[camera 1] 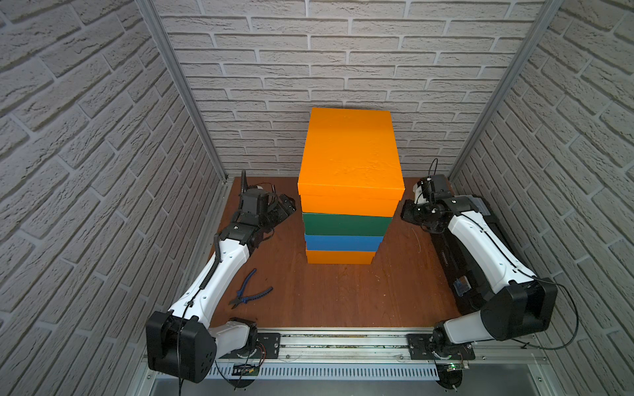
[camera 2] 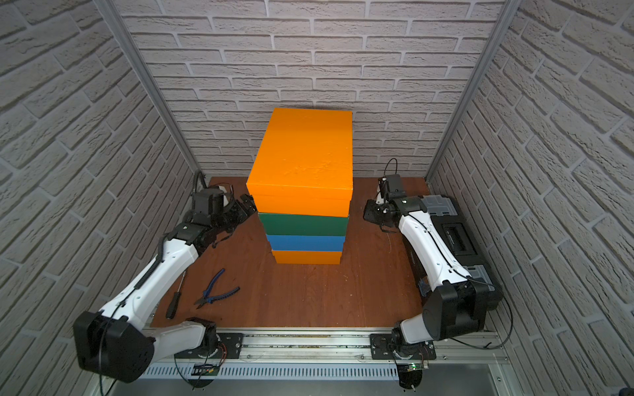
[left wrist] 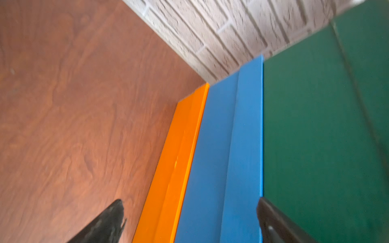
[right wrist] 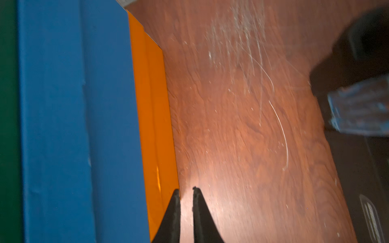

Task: Stack the shoeboxes
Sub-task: Adjust the shoeboxes in the shoebox, then adjust the shoebox.

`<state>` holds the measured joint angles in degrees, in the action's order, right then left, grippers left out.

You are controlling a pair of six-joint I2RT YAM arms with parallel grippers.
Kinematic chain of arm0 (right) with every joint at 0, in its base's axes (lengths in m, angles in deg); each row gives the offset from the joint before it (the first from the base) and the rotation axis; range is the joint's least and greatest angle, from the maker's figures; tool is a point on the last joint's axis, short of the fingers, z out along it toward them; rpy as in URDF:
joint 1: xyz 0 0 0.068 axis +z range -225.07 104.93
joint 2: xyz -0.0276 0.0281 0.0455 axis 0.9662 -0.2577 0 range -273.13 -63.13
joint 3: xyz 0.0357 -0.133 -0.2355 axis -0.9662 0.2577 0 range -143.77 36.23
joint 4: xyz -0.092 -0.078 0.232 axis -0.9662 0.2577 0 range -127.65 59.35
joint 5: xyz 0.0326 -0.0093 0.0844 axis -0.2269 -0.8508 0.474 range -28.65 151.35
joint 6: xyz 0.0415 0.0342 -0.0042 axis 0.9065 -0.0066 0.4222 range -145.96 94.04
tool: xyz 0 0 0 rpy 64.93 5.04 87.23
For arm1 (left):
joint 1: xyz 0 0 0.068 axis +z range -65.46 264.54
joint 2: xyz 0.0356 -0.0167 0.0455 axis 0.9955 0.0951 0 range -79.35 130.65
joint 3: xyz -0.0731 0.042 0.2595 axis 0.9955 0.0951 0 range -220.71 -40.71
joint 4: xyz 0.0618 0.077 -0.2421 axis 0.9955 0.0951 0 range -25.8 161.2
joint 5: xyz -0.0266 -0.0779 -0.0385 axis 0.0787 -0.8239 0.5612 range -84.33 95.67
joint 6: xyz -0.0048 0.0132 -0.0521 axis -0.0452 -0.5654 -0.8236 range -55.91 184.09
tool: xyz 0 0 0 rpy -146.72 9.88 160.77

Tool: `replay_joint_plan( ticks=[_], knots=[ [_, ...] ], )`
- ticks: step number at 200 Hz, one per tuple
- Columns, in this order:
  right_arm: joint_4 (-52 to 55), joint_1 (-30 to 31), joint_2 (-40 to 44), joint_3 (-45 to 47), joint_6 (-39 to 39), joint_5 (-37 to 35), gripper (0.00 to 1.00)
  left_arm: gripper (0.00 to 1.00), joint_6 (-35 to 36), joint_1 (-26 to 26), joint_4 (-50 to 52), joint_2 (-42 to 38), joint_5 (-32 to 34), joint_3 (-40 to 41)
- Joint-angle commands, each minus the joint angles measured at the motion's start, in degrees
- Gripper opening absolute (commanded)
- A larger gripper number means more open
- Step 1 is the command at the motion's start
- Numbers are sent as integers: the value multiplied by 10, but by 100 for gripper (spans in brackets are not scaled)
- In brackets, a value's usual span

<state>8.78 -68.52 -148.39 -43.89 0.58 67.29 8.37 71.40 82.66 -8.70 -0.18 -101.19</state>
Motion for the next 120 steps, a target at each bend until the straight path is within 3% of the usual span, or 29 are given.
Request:
replay_joint_plan(
  ticks=[1, 38, 75, 120],
  knots=[
    [-3, -5, -39, -53, -26, 15, 15, 98, 19, 22, -22, 47, -27, -31],
    [25, -8, -109, -159, -25, 5, 14, 98, 7, 39, -59, 104, -52, -50],
    [35, -8, -125, -222, -28, -5, 14, 98, 23, 45, -40, 143, -58, -102],
    [87, 6, -141, -329, -41, -19, 14, 98, 34, 23, -15, 117, -18, -158]
  ],
)
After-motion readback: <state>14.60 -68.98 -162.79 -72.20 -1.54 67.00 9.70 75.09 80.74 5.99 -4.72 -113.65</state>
